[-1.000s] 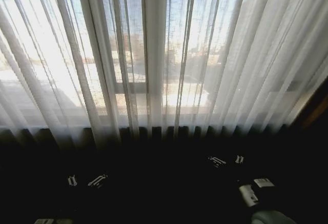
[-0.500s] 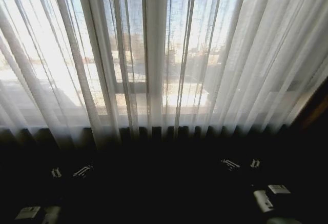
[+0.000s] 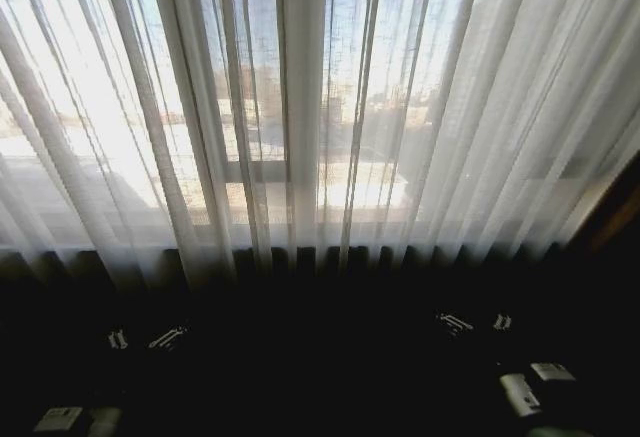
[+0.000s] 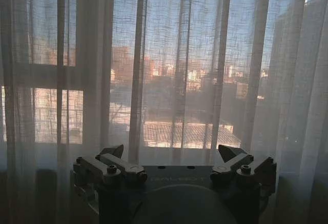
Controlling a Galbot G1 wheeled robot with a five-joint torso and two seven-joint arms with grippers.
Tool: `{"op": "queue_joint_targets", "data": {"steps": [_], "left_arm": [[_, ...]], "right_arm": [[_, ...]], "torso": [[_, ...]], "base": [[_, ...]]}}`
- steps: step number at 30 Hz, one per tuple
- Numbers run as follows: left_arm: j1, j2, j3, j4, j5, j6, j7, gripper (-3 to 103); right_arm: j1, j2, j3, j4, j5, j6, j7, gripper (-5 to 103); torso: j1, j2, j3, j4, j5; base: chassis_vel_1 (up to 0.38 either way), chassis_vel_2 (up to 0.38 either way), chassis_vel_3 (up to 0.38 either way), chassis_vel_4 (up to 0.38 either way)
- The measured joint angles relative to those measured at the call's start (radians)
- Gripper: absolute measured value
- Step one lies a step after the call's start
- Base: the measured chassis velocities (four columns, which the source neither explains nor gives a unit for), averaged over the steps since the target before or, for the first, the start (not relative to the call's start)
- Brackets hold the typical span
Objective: Open the curtains by pulling them apart, changing their state from closed to fully open.
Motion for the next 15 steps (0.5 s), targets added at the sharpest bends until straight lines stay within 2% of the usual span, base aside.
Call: {"op": "queue_joint_targets", "data": {"steps": [6, 15], "left_arm": [[-0.004, 0.001, 0.007, -0.015, -0.006, 0.026, 0.0, 100], [-0.005, -0.001, 0.011, -0.02, -0.006, 0.033, 0.0, 100]], "right_arm": [[0.019, -0.009, -0.011, 0.011, 0.087, -0.046, -0.001, 100], [0.031, -0.005, -0.023, 0.011, 0.088, -0.051, -0.034, 100]], "torso": [[0.0, 0.0, 0.0, -0.0001, 0.0], [0.0, 0.0, 0.0, -0.0001, 0.0]], "base": [[0.0, 0.0, 0.0, 0.0], [0.0, 0.0, 0.0, 0.0]]}}
